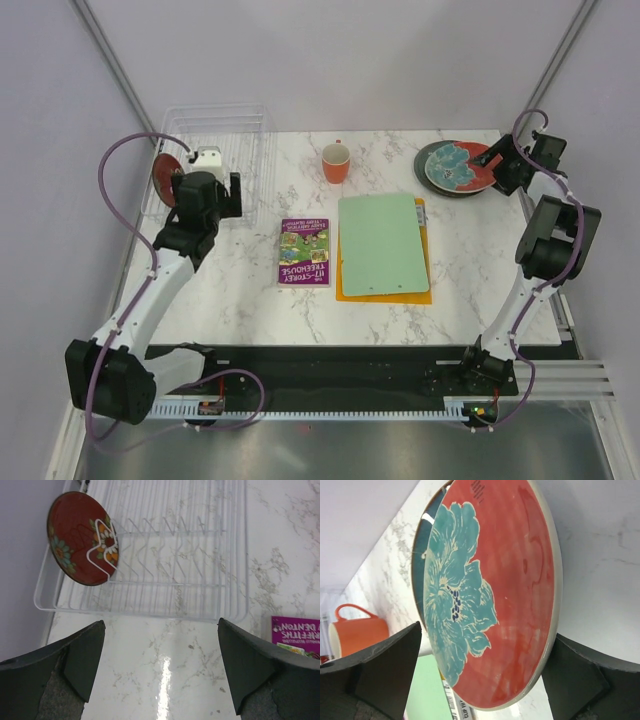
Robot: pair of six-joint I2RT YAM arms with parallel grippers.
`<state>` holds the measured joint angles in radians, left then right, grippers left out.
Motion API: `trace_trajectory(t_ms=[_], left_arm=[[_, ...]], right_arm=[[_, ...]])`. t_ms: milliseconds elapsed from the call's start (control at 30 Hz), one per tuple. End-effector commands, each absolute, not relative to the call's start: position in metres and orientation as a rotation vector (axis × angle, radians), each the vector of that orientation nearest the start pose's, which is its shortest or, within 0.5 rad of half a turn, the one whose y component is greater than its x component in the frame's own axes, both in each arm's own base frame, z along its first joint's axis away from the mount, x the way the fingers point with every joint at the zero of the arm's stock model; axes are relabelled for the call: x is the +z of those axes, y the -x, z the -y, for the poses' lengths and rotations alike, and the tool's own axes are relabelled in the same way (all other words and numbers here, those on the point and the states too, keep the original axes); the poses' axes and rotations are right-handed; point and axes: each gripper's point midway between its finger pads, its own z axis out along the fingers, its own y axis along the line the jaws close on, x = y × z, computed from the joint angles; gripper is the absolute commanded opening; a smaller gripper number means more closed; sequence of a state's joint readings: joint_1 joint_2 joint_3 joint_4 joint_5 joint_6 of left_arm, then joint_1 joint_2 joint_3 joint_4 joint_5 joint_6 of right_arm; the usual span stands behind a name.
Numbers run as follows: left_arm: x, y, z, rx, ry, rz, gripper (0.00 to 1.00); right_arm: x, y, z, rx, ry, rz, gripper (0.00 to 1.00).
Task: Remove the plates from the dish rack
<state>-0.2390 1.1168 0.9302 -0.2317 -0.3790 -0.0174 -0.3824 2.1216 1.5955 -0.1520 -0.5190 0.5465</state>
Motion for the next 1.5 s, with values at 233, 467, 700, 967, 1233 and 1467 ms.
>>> trace_trajectory(t_ms=[233, 467, 700, 967, 1233, 1467], left_arm=[[0.299, -0.424, -0.043, 0.453, 0.127, -1.838, 1.00], [0.289, -0.442, -0.092, 0.506, 0.224, -1.862, 1.00], [0.261, -0.468, -0.115, 0.471, 0.265, -1.928, 1.00], [0.241, -0.483, -0.141, 0.427, 0.340, -1.966, 1.00], [0.220, -0.489, -0.167, 0.426, 0.445, -1.990, 1.00], [0.202, -0.503, -0.170, 0.387, 0.445, -2.002, 0.88]], right_arm=[[0.144, -0.546, 0.119, 0.478, -0.602, -2.121, 0.98], [0.112, -0.548, 0.110, 0.379, -0.581, -2.258, 0.98], [0.081, -0.548, 0.104, 0.341, -0.549, -2.390, 0.98], [0.070, -0.548, 0.104, 0.260, -0.508, -2.469, 0.98], [0.088, -0.526, 0.111, 0.156, -0.517, -2.432, 0.98], [0.124, -0.513, 0.099, 0.168, -0.477, -2.367, 0.98]])
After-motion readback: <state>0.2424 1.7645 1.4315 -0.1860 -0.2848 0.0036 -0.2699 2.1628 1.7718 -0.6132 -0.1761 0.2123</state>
